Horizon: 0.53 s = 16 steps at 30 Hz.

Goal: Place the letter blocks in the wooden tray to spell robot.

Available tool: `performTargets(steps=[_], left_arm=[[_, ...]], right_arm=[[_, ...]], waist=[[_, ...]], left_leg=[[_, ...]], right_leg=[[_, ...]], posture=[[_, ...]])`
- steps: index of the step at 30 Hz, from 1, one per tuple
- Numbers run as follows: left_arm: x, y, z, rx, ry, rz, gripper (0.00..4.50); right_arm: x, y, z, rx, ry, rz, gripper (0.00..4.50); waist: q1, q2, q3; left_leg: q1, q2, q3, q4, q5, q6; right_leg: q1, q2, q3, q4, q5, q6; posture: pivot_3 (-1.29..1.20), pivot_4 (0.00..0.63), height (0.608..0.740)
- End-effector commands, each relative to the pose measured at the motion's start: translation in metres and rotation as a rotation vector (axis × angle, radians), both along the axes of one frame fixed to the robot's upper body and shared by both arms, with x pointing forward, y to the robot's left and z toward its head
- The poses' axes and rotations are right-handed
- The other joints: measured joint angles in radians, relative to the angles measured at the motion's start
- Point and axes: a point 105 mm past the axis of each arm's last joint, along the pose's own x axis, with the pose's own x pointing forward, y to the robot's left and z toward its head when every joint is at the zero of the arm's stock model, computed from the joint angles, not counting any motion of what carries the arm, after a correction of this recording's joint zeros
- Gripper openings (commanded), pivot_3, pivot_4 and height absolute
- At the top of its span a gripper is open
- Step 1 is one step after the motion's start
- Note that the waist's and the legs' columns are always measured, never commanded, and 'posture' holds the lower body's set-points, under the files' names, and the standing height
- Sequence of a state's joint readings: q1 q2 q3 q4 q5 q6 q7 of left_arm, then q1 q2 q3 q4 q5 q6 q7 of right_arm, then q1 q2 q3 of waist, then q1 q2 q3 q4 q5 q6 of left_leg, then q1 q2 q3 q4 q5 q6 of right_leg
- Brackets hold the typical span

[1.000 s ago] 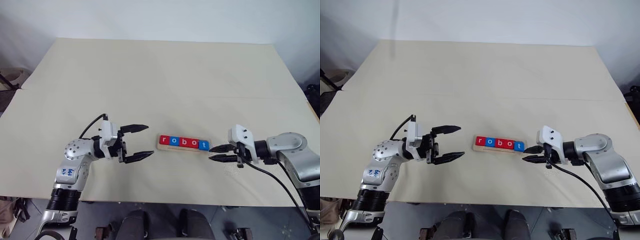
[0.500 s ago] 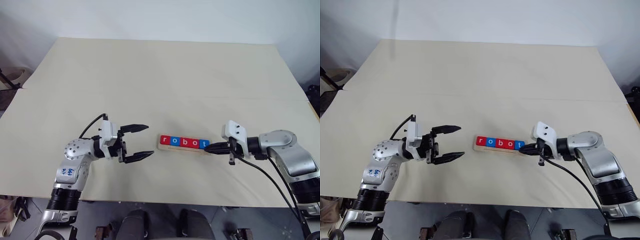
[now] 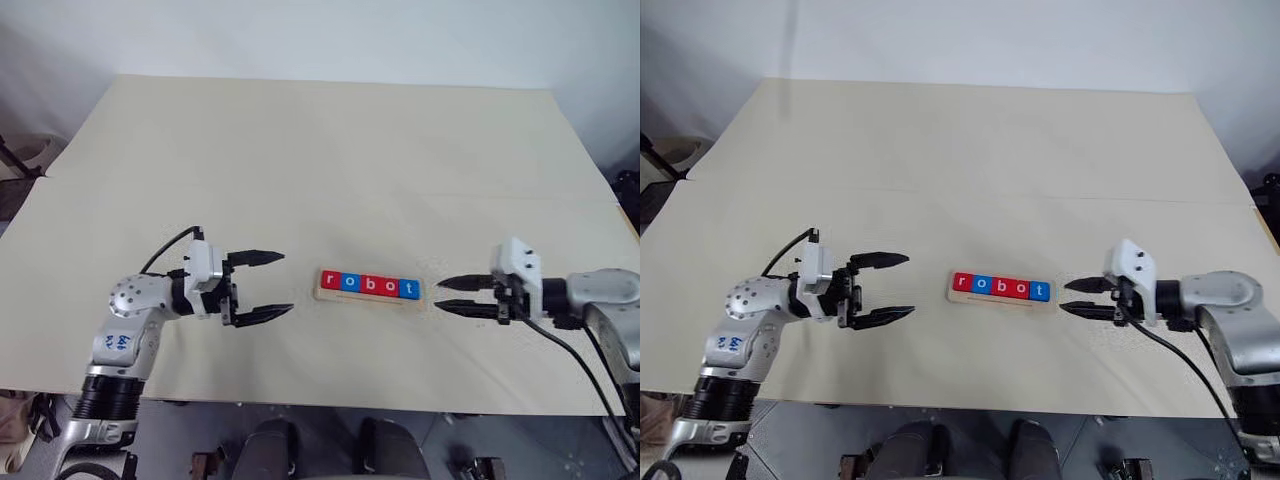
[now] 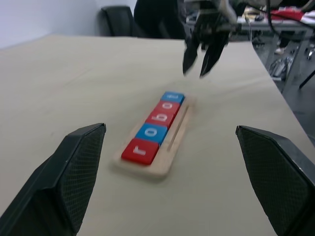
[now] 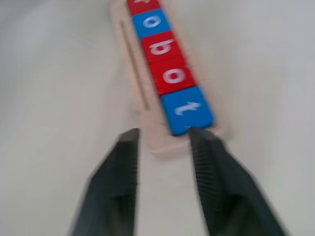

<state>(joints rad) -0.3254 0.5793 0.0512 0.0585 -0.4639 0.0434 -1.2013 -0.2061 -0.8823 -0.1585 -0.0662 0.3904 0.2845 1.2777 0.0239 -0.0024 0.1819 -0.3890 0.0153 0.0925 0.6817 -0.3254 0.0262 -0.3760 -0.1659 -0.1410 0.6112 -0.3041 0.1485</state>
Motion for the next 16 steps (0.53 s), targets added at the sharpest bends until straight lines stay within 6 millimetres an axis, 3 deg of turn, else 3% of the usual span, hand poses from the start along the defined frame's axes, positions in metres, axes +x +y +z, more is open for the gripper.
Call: performTargets(steps=[1,5,16], left_arm=[[0.003,0.015,0.005,0.029,-0.023,0.035,4.50],[0.008,0.023,0.007,0.031,-0.018,0.064,4.50],[0.022,0.024,0.015,0.059,-0.093,0.145,4.50]], right_arm=[[-0.010,-0.010,0.013,0.065,-0.099,0.017,3.12],[-0.018,-0.015,0.010,0.105,-0.117,0.007,4.48],[-0.018,-0.015,0.005,0.136,-0.131,-0.027,4.48]], waist=[[0.000,0.000,0.000],[0.000,0.000,0.000],[-0.001,0.000,0.000]], left_leg=[[0.000,0.000,0.000,0.000,0.000,0.000],[0.000,0.000,0.000,0.000,0.000,0.000],[0.001,0.000,0.000,0.000,0.000,0.000]], right_leg=[[0.000,0.000,0.000,0.000,0.000,0.000],[0.000,0.000,0.000,0.000,0.000,0.000],[0.000,0.000,0.001,0.001,0.000,0.000]], posture=[[0.00,0.150,0.740],[0.00,0.150,0.740],[0.00,0.150,0.740]])
